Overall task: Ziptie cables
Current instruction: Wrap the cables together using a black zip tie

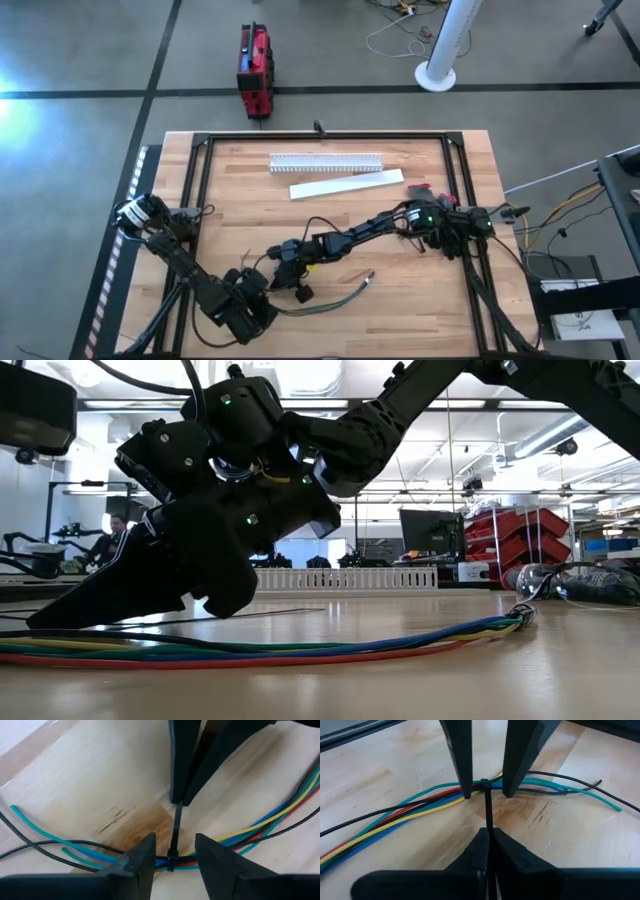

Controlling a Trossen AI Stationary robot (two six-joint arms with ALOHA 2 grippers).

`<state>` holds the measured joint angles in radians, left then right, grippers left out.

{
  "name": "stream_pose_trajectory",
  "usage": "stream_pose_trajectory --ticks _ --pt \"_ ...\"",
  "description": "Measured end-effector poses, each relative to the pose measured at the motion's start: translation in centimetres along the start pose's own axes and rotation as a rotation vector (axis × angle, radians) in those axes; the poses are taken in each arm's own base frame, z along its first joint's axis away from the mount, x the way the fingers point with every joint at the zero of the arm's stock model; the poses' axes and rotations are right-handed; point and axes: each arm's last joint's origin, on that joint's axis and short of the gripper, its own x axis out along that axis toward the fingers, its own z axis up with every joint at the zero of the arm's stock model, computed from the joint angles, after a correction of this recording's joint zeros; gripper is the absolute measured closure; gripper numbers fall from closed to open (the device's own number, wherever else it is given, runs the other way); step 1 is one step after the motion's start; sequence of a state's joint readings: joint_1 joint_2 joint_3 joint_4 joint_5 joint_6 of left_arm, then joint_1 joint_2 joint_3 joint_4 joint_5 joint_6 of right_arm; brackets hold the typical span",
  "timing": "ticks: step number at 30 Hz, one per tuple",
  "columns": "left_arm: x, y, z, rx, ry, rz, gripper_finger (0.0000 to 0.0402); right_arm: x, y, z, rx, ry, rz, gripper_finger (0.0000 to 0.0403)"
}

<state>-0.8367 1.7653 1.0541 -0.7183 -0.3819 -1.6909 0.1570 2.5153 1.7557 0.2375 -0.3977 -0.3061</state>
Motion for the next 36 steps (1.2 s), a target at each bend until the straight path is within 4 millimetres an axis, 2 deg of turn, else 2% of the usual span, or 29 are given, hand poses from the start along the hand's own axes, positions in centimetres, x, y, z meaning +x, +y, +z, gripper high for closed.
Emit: stream_pose_trajectory --ticks 11,20,36 --pt "1.1 0.6 0.1 -0.007 0.01 -0.008 0.0315 0.0 0.0 0.0 -0.004 0.0 0.002 0.04" --pt "1.2 0.5 -0.1 0.0 0.057 -0.029 0.0391 -0.1 -0.1 0.0 -0.026 0.002 0.001 0.04" --pt "0.7 0.4 -1.1 -0.015 0.079 -0.045 0.0397 -2.0 -0.5 0.9 -0.1 0.128 0.003 0.0401"
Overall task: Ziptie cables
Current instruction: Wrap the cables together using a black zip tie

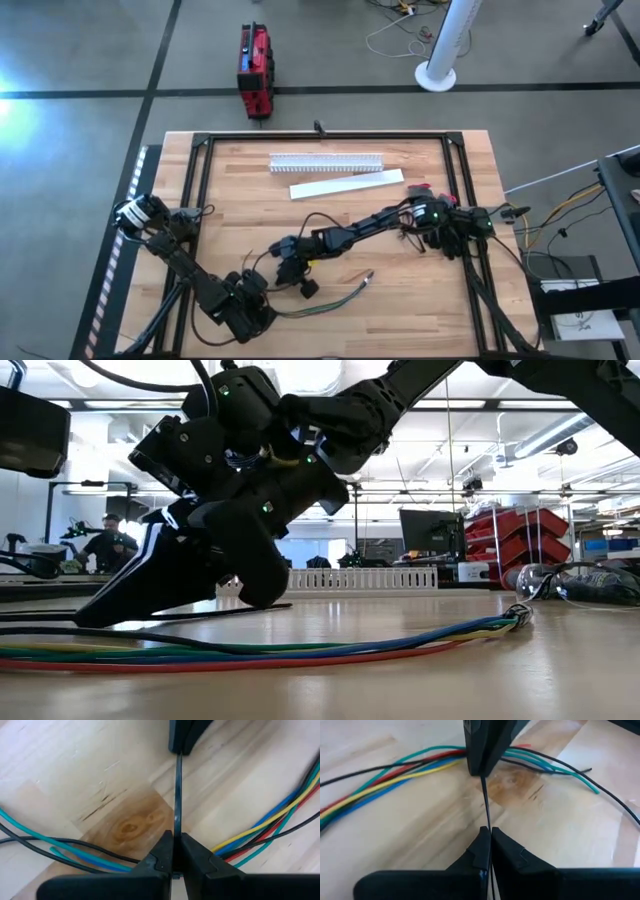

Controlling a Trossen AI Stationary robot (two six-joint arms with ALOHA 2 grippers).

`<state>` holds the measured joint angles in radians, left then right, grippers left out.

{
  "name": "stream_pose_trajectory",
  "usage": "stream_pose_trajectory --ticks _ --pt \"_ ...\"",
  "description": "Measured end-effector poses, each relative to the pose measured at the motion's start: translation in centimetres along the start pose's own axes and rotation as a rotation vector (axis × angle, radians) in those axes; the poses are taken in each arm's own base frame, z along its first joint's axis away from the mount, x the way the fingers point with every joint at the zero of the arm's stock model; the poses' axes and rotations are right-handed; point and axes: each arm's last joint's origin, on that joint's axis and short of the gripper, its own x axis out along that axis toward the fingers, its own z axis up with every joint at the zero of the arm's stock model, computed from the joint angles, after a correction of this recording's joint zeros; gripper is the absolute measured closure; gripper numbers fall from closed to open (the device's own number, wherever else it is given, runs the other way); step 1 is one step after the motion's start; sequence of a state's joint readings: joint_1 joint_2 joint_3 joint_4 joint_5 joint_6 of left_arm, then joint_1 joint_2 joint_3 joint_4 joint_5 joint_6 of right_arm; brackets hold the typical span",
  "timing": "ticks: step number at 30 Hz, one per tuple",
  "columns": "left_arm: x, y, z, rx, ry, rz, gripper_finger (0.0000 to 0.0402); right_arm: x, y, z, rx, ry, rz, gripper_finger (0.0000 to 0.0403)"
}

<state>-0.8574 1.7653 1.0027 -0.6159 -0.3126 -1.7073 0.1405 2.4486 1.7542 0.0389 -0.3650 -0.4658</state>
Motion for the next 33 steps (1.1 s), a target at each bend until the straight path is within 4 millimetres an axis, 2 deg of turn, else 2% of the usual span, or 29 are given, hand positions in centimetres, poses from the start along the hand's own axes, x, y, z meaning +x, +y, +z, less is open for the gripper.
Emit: stream_pose_trajectory --ticks 11,15,18,21,25,29,33 --pt "-0.1 0.1 -0.4 0.019 0.003 -0.002 0.0398 -2.7 -0.2 1.7 -0.098 0.106 -0.04 0.0402" --pt "-0.1 0.1 -0.4 0.02 0.004 -0.002 0.0398 -3.3 -0.3 2.5 -0.105 0.075 -0.023 0.0403" --pt "-0.1 0.1 -0.4 0.026 0.004 -0.001 0.0398 -3.3 -0.2 2.8 -0.035 -0.002 0.065 0.0398" --pt "-0.1 0.1 -0.4 0.044 0.001 -0.001 0.0398 -2.5 -0.2 2.5 -0.002 -0.049 0.069 0.0371" --pt "-0.1 0.1 -0.3 0.066 -0.006 0.001 0.0398 -0.7 -0.1 1.1 0.079 -0.091 0.058 0.0307" --pt "-0.1 0.1 -0.3 0.069 -0.01 0.002 0.0398 0.4 -0.2 1.0 0.124 -0.185 0.012 0.0249" --pt "-0.1 0.1 -0.2 0.074 -0.018 0.003 0.0398 1.4 0.0 0.0 0.18 -0.203 0.008 0.0229"
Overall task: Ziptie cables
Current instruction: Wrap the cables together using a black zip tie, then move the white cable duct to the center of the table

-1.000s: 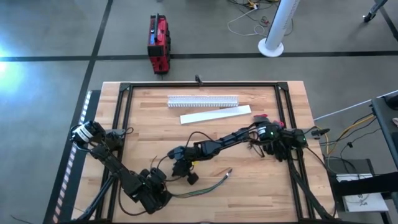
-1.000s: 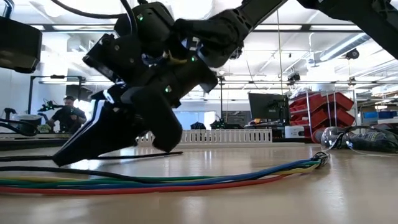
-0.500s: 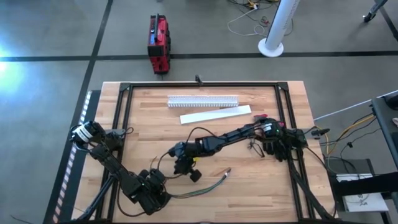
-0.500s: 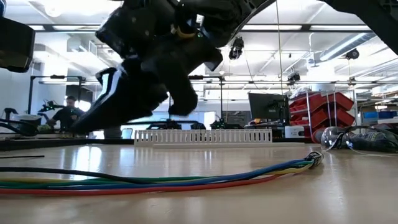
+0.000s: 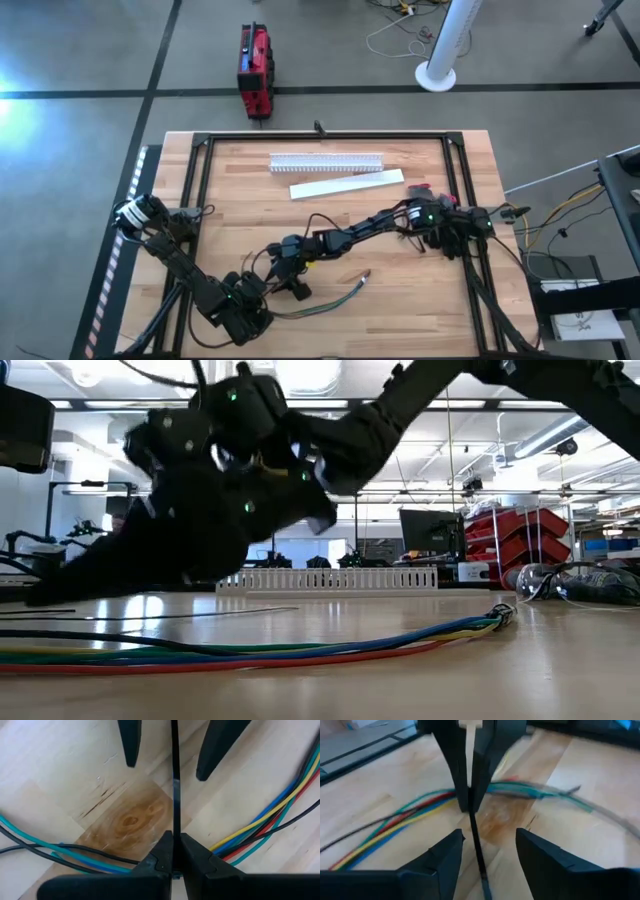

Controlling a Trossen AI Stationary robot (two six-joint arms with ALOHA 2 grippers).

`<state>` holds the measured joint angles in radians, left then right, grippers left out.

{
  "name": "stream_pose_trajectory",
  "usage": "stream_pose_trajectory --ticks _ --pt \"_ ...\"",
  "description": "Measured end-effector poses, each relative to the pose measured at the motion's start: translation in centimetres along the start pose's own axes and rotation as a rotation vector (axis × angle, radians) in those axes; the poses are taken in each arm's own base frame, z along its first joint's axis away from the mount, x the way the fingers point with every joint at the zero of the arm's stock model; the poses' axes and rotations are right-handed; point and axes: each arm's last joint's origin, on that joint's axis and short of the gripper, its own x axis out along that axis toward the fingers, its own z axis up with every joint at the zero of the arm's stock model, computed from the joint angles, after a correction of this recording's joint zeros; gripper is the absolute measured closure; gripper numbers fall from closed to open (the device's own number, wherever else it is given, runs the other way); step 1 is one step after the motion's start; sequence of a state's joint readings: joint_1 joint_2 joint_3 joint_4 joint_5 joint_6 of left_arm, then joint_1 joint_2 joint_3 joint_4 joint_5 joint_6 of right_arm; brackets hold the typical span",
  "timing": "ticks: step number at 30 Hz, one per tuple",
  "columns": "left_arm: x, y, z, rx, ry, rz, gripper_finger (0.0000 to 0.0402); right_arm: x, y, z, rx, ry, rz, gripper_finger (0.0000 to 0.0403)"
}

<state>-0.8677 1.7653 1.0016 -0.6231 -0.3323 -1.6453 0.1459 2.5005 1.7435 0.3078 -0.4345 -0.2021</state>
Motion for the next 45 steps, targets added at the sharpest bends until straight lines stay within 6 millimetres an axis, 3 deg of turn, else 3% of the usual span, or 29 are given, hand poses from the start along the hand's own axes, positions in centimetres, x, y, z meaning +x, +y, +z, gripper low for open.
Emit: stream_pose_trajectory --ticks 9,18,27,32,37,41,45 --pt "0.0 0.1 0.1 0.009 -0.018 0.004 0.0398 0.6 0.3 -1.2 -0.008 0.024 -0.002 0.0281" --pt "0.0 0.0 0.1 0.007 -0.019 0.002 0.0398 0.1 0.0 -1.5 -0.047 0.125 0.013 0.0391" --pt "0.1 0.0 0.0 -0.021 -0.034 -0.002 0.0398 -2.5 0.1 0.1 -0.151 0.326 -0.038 0.0402" --pt "0.0 0.0 -0.2 -0.013 -0.003 -0.002 0.0395 -4.3 0.3 1.5 -0.138 0.408 -0.03 0.0389" --pt "-0.3 0.0 -0.1 0.002 0.005 -0.008 0.0365 -7.4 1.6 4.0 -0.136 0.527 0.033 0.032" --pt "-1.0 0.1 0.1 0.032 0.022 -0.024 0.0337 -10.7 4.2 7.1 -0.105 0.616 0.099 0.0266" --pt "-1.9 0.1 0.3 0.029 0.041 -0.05 0.0311 -13.0 7.5 9.1 -0.088 0.676 0.15 0.0244"
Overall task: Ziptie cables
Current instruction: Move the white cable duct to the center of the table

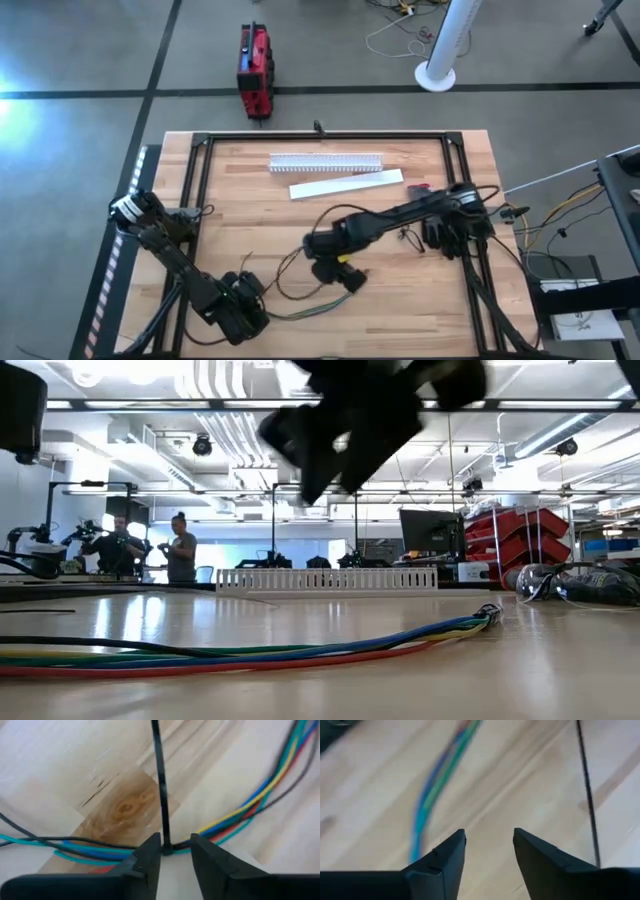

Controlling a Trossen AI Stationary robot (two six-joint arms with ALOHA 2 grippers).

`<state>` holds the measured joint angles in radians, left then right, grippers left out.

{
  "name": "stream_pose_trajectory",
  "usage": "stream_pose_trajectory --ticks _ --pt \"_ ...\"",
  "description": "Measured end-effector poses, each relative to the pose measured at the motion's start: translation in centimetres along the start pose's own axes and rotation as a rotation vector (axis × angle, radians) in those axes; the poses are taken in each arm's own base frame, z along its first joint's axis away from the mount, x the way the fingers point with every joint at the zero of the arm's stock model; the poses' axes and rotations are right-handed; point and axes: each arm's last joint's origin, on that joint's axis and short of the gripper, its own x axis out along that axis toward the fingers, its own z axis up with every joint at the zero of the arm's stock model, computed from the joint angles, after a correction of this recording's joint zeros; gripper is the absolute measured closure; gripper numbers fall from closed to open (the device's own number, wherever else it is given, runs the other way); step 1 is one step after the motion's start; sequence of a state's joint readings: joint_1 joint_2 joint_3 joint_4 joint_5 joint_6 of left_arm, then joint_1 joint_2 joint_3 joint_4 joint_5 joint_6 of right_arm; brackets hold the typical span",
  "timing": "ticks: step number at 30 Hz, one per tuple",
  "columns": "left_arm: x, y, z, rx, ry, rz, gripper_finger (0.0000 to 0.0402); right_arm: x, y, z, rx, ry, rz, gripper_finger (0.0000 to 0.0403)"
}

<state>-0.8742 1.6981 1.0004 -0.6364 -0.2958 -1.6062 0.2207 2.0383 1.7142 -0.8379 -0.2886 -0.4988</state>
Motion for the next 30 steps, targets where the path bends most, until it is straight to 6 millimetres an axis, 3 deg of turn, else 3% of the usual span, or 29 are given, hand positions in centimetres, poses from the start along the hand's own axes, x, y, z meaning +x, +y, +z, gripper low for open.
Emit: stream_pose_trajectory --ticks 3,7,12,16,23,30 --pt "-1.1 -0.1 0.4 -0.022 -0.011 -0.047 0.029 -0.7 3.4 0.0 -0.019 0.016 0.03 0.0245" --pt "-2.4 -0.3 1.2 -0.034 -0.138 -0.115 0.0267 0.1 7.5 -1.2 0.01 0.097 0.056 0.0261" --pt "-3.7 -1.0 2.6 0.055 -0.549 -0.168 0.0252 2.1 10.7 -4.1 0.145 0.243 0.026 0.0286" --pt "-4.0 -1.2 4.3 0.071 -0.857 -0.098 0.0253 3.9 11.8 -5.9 0.21 0.304 -0.068 0.0299" --pt "-2.3 0.1 11.0 -0.007 -0.788 0.045 0.0279 4.2 11.3 -6.2 0.234 0.303 -0.237 0.0302" --pt "-0.4 4.5 20.1 0.047 -0.629 0.242 0.0298 3.9 10.9 -4.5 0.144 0.189 -0.248 0.0276"
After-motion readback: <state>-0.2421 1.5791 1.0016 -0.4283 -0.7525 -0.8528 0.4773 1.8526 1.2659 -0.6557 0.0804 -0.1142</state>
